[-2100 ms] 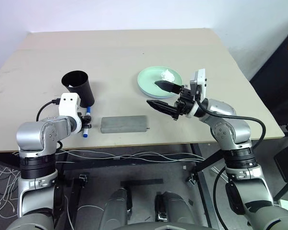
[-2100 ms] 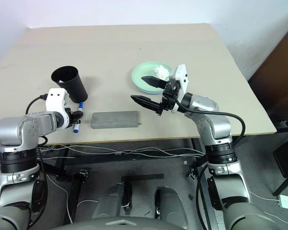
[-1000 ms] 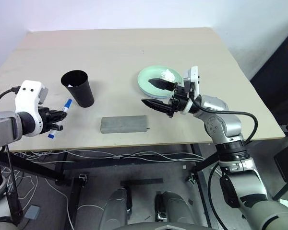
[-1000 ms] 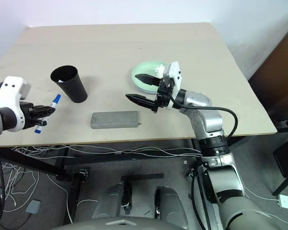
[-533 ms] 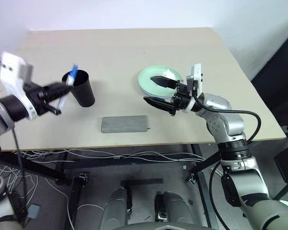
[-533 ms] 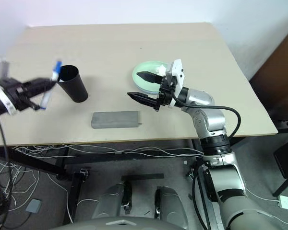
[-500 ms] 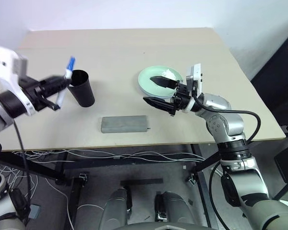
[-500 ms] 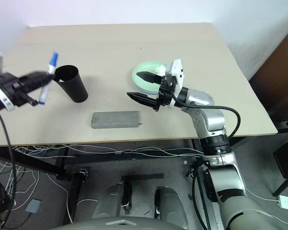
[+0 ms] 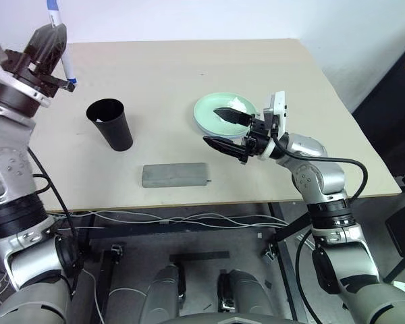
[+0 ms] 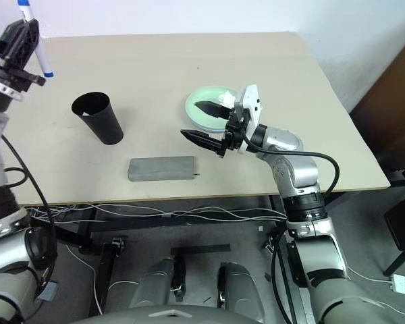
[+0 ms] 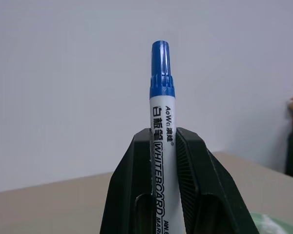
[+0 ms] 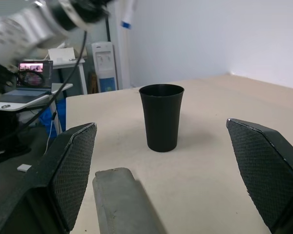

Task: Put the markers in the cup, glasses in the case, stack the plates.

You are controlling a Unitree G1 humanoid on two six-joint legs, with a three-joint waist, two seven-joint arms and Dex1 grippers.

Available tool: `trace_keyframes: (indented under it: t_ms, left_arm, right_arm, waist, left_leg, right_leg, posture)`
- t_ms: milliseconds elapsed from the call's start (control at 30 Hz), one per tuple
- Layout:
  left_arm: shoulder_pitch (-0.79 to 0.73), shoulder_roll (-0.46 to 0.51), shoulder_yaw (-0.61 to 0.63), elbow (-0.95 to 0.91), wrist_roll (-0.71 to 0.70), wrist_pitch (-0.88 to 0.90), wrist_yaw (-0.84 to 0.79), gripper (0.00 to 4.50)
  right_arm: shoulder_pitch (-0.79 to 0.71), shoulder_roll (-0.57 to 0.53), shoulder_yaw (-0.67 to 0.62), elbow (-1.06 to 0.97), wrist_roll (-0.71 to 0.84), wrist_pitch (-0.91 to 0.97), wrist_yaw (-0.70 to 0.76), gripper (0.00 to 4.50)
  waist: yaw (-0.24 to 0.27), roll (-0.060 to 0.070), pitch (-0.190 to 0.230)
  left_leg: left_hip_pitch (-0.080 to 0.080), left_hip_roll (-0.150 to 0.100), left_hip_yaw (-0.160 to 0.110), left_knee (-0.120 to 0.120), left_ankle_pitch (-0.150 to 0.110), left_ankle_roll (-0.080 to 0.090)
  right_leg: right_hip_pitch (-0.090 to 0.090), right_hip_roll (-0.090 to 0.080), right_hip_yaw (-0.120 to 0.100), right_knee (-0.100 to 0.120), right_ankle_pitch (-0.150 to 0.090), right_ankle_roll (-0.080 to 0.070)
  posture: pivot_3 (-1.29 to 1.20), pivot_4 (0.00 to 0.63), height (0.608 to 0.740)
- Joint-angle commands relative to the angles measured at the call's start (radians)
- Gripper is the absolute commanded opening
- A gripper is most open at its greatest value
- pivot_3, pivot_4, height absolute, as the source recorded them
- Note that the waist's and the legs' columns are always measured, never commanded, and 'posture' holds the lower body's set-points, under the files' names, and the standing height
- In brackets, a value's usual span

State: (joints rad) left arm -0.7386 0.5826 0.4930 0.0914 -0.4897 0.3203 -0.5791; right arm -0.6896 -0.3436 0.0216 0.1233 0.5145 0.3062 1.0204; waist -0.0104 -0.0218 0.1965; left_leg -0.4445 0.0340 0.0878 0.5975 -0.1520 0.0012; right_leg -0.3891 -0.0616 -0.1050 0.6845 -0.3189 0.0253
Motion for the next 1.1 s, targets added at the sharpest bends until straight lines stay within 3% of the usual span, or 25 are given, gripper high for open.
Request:
trace_keyframes:
  t_ms: [33,400,700,1000,1100]
  left_arm:
    - [-0.043,0.004,-0.086,0.15,0.137,-0.175,0.033,0.29]
    - [-0.116,-0.058,-0.149,0.523,0.217,-0.549,0.014,0.29]
    - [-0.084,-0.056,-0.153,0.623,0.223,-0.627,0.028,0.29]
    - [-0.067,-0.056,-0.158,0.631,0.21,-0.592,0.015,0.29]
    - [-0.063,-0.056,-0.158,0.629,0.209,-0.587,0.016,1.23]
  right_arm:
    - [-0.004,-0.009,-0.024,-0.055,0.008,-0.007,-0.01,4.5]
    - [0.018,-0.022,-0.019,-0.092,0.005,0.006,-0.033,4.5]
    - [0.028,-0.044,-0.023,-0.109,0.011,0.017,-0.039,4.5]
    - [0.017,-0.042,-0.016,-0.095,0.003,0.013,-0.039,4.5]
    - [0.016,-0.042,-0.015,-0.093,0.002,0.012,-0.038,4.5]
  waist:
    - [0.0,0.0,0.0]
    - [-0.002,0.0,0.0]
    - [-0.001,0.0,0.0]
    - [-0.001,0.0,0.0]
    - [-0.001,0.0,0.0]
  left_leg:
    - [0.0,0.0,0.0,0.0,0.0,0.0]
    - [-0.001,0.0,0.001,0.0,0.0,0.001]
    - [-0.001,0.0,0.0,0.001,0.0,0.001]
    - [-0.001,0.0,0.0,0.001,0.0,0.001]
    - [-0.001,0.0,0.0,0.001,0.0,0.001]
  right_leg:
    - [0.0,0.0,0.0,0.0,0.0,0.0]
    - [0.0,0.0,0.0,0.0,0.0,0.0]
    - [0.0,0.0,0.0,0.0,0.0,0.001]
    - [0.0,0.0,0.0,0.0,0.0,0.001]
    - [0.0,0.0,0.0,0.001,0.0,0.001]
  posture:
    - [0.0,0.15,0.74]
    - [0.0,0.15,0.74]
    - [0.0,0.15,0.74]
    - [0.0,0.15,0.74]
    - [0.0,0.15,0.74]
